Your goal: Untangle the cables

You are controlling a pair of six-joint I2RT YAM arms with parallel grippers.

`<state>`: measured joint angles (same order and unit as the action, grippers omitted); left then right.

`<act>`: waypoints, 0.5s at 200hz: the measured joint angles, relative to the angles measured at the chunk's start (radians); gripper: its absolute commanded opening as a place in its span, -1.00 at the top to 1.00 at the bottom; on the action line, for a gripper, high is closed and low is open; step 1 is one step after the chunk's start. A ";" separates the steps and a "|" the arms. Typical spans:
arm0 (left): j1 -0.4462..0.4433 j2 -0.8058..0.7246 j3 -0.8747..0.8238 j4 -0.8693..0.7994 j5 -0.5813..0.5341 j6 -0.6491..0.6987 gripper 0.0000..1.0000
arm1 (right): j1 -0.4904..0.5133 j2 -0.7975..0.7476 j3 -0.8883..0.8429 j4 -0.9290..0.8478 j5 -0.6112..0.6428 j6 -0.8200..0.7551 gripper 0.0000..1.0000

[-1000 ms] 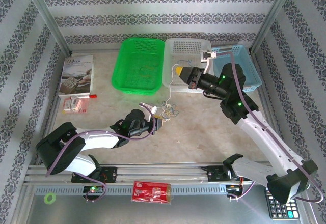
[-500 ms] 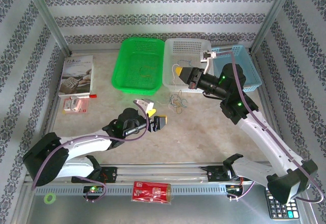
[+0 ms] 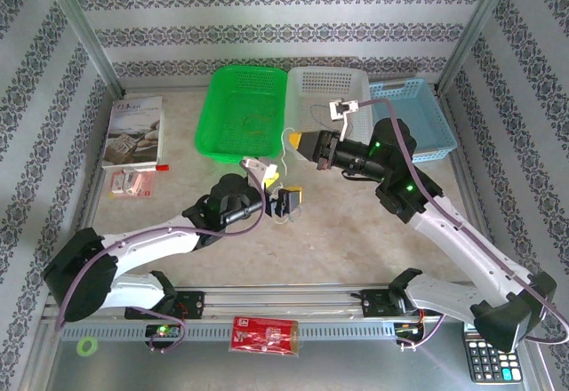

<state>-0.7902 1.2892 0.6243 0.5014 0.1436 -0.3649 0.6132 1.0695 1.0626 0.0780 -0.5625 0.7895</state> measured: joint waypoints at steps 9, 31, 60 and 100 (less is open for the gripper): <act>0.006 0.021 0.010 0.001 -0.002 0.004 -0.53 | 0.012 0.000 0.000 0.000 0.001 -0.002 1.00; 0.016 0.074 0.015 0.006 -0.002 0.013 -0.20 | 0.026 0.000 0.000 0.000 0.005 -0.003 1.00; 0.020 0.142 -0.018 0.053 0.014 -0.004 0.22 | 0.026 0.000 0.018 -0.017 0.017 -0.010 1.00; 0.020 0.206 -0.148 0.158 0.029 -0.055 0.47 | 0.004 0.005 0.117 -0.047 0.023 -0.026 1.00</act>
<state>-0.7700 1.4956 0.4763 0.6598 0.1726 -0.4198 0.6174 1.0748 1.1793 0.0311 -0.5400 0.7635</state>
